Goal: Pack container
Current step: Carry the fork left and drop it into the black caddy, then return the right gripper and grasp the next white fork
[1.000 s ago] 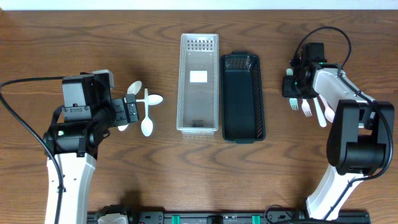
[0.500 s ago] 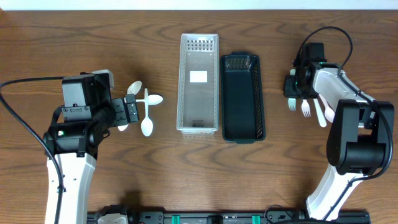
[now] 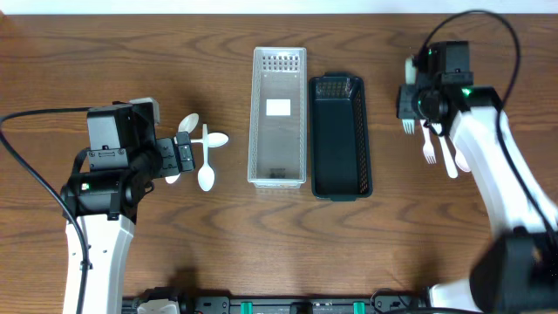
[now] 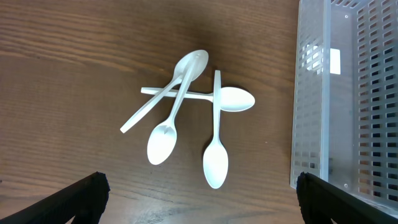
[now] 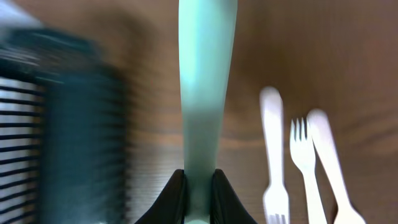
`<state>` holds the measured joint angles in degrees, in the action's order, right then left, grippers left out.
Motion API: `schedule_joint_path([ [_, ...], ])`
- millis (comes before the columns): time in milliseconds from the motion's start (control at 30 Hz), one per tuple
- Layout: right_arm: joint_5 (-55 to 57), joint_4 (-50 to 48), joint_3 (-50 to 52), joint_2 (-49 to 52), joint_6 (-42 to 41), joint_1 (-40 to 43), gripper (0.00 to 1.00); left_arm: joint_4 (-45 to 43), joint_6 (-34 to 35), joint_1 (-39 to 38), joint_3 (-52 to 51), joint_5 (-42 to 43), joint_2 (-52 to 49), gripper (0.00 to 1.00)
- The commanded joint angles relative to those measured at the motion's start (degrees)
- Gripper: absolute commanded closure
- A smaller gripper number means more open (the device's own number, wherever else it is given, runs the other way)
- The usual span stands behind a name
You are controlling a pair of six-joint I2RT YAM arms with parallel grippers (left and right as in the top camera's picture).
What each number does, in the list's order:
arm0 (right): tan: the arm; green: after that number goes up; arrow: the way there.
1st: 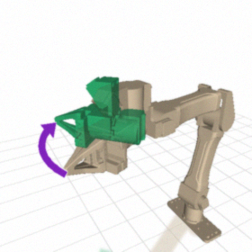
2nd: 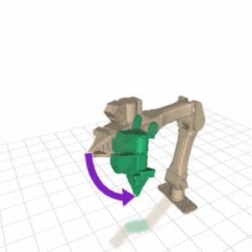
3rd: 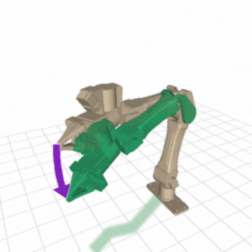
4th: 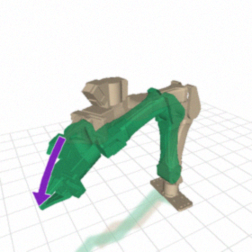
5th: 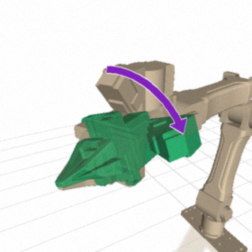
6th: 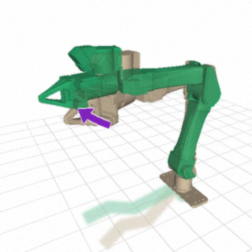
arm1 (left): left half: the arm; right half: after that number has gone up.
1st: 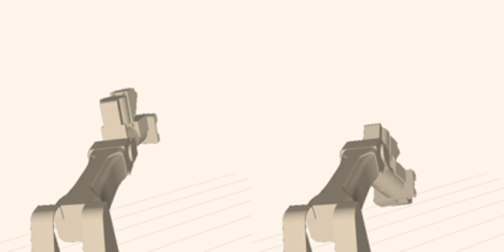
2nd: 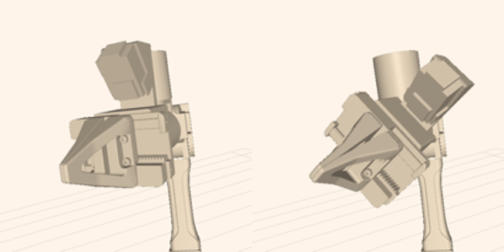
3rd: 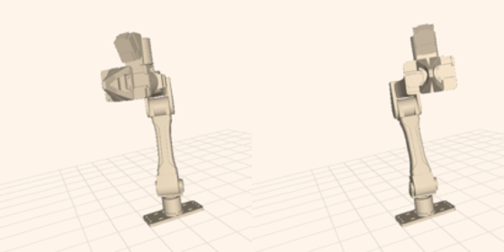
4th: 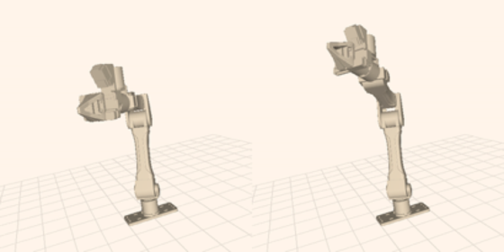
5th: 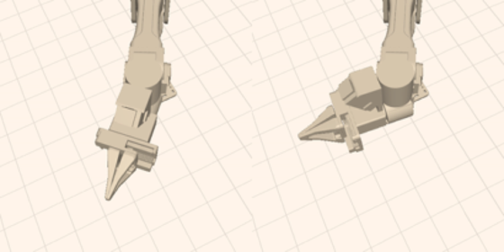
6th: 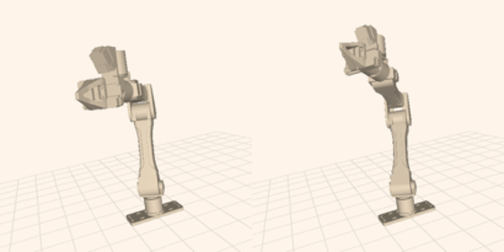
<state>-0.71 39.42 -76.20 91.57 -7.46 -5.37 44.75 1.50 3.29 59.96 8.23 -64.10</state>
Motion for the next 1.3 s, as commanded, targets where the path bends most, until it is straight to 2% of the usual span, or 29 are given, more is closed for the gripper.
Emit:
schedule_joint_path([
  [0,-1.46,0.92,-1.01,-6.49,-3.56,-4.85,0.99,0.0,0.07,0.24,1.03,0.15,-0.26,0.02],
  [100,-1.49,3.13,-0.98,-8.72,-7.91,-9.31,0.99,0.0,0.04,0.24,1.03,0.15,-0.26,0.02],
  [267,-0.59,7.58,0.98,-6.49,-11.91,-15.02,0.99,0.0,0.04,0.24,1.03,0.15,-0.26,0.02],
  [567,-0.98,1.68,7.5,4.96,-14.38,-22.03,0.98,0.0,0.04,0.24,1.03,0.15,-0.26,0.02],
  [633,-0.76,0.5,7.48,6.47,-14.36,-22.47,0.87,0.0,0.07,0.24,1.03,0.15,-0.26,0.02],
  [700,-0.72,-0.07,7.06,6.19,-14.36,-22.34,0.64,0.0,0.04,0.24,1.03,0.15,-0.26,0.02],
  [867,4.44,0.46,3.74,0.15,-12.07,-19.8,0.28,0.0,0.04,0.24,1.03,0.15,-0.26,0.02],
  [967,11.15,0.33,3.48,-5.53,-9.62,-16.22,0.2,0.0,0.07,0.24,1.03,0.15,-0.26,0.02],
  [1133,15.5,1.14,3.52,-10.08,-0.55,-6.29,0.24,0.0,0.04,0.24,1.03,0.15,-0.26,0.02],
  [1267,13.33,1.95,4.7,-8.81,-0.37,1.77,0.23,0.0,0.07,0.24,1.03,0.15,-0.26,0.02],
])
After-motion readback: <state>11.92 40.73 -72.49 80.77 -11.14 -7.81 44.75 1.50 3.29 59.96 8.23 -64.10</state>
